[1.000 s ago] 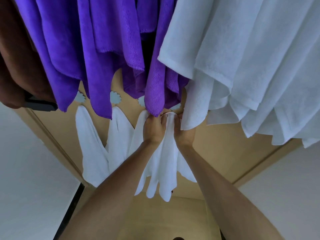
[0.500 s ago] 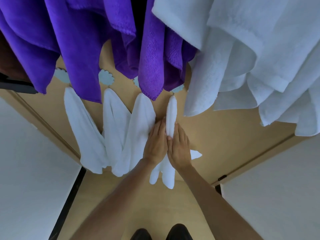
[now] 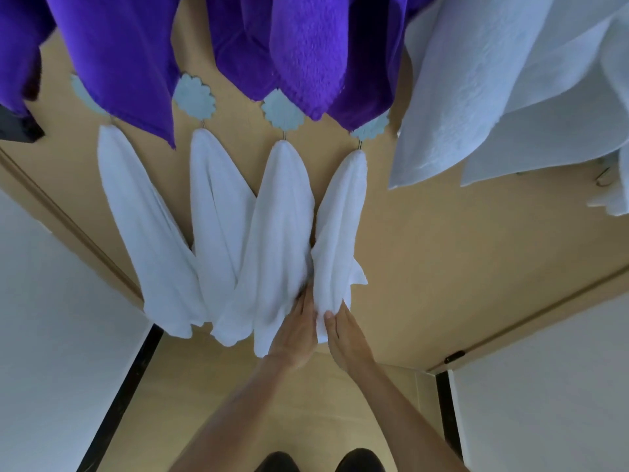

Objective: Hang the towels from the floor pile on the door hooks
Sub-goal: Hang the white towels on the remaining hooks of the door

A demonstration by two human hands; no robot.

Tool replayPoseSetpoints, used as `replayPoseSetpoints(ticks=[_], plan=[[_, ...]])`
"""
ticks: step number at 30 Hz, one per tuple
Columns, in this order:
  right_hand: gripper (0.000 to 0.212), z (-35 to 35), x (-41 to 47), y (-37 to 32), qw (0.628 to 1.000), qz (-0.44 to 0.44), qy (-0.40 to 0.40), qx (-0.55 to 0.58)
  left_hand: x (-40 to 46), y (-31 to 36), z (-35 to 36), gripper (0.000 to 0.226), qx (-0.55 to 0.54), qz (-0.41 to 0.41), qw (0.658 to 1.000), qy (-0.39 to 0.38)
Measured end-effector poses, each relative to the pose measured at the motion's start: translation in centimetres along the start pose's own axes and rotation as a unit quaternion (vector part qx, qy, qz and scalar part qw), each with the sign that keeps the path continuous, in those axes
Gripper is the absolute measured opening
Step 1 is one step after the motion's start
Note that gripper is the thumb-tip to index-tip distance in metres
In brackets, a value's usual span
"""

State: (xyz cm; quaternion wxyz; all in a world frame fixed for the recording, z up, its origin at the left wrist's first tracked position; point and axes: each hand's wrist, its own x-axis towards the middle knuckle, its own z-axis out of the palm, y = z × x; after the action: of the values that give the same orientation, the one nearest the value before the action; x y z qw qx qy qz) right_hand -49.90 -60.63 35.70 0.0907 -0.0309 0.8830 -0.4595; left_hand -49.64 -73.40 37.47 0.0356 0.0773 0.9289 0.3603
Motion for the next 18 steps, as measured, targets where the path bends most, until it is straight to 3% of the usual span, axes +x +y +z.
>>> replayPoseSetpoints(ticks=[4, 7, 9, 18], plan=[[0.045, 0.4, -2.4, 0.8, 0.983, 0.122, -0.078, -0.112, -2.0, -0.9, 0.2, 0.071, 0.038, -0.101, 0.983, -0.150], [0.049, -1.0, -4.7, -1.0, 0.939, 0.209, -0.162, -0.220, -4.5, 0.4, -1.8, 0.064, 0.092, -0.201, 0.931, -0.290], [0.051, -2.6, -6.5, -3.2, 0.912, 0.243, -0.204, -0.261, -6.2, 2.6, -3.7, 0.063, 0.117, -0.223, 0.905, -0.342], [0.053, -10.4, -13.3, -15.0, 0.923, 0.202, -0.195, -0.262, -9.7, 15.0, -14.0, 0.062, 0.172, -0.176, 0.919, -0.309]])
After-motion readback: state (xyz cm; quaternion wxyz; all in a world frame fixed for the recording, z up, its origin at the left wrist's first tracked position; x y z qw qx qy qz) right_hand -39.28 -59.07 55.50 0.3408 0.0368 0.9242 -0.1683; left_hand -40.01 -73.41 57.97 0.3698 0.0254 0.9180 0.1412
